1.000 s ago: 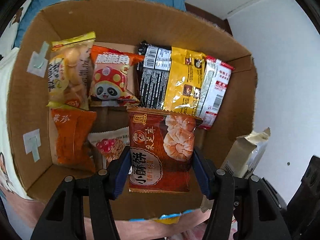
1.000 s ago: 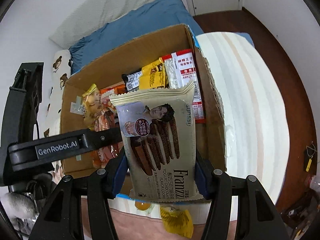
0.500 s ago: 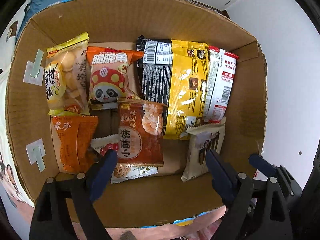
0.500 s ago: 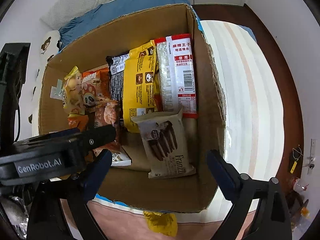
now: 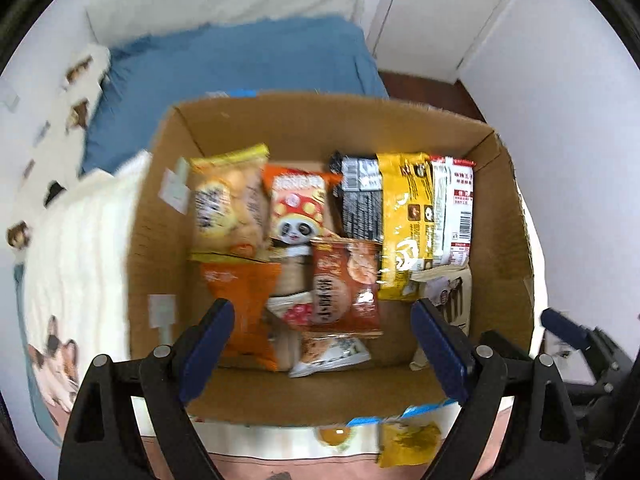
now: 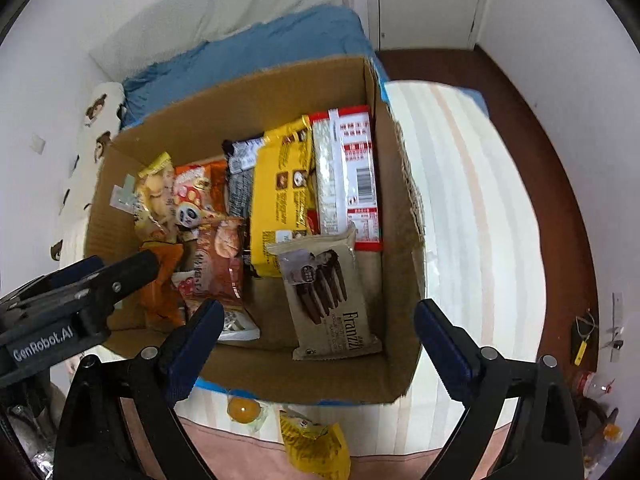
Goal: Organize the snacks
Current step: 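Lift both tools out of the box back toward the bed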
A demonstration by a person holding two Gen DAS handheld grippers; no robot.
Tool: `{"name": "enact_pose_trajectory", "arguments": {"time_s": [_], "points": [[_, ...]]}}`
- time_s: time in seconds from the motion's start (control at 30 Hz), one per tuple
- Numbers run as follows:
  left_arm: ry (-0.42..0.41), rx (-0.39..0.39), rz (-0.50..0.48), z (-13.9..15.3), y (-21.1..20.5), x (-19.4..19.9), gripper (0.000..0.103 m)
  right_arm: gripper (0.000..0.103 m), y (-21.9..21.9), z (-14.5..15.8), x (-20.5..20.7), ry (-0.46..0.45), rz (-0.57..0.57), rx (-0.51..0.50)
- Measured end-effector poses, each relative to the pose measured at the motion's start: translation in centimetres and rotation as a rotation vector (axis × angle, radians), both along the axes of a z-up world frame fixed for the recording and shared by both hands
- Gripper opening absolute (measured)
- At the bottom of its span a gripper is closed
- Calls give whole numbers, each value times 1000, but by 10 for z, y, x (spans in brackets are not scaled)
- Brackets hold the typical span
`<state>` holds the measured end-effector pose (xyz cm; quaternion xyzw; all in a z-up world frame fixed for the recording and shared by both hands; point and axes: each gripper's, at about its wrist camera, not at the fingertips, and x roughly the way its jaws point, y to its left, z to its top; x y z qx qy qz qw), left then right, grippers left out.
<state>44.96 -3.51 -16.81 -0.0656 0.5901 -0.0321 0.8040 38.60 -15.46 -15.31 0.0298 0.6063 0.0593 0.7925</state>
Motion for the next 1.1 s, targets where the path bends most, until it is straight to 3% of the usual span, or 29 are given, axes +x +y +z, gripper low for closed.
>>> {"name": "enact_pose_trajectory", "arguments": {"time_s": [0.2, 0.5, 0.7, 0.9, 1.1], "points": [[-150, 77, -6, 32, 11, -41, 90, 98, 7, 29, -30, -106, 29, -30], [-269, 59, 12, 73, 23, -103, 90, 98, 14, 85, -89, -257, 49, -12], [-308, 49, 27, 87, 29, -146, 90, 98, 11, 105, -133, -284, 43, 52], [-231, 40, 55, 56, 38, -180, 90, 98, -1, 76, -166, -196, 11, 99], [-53, 29, 169, -13, 72, -185, 90, 98, -25, -2, -172, -18, -95, 135]]}}
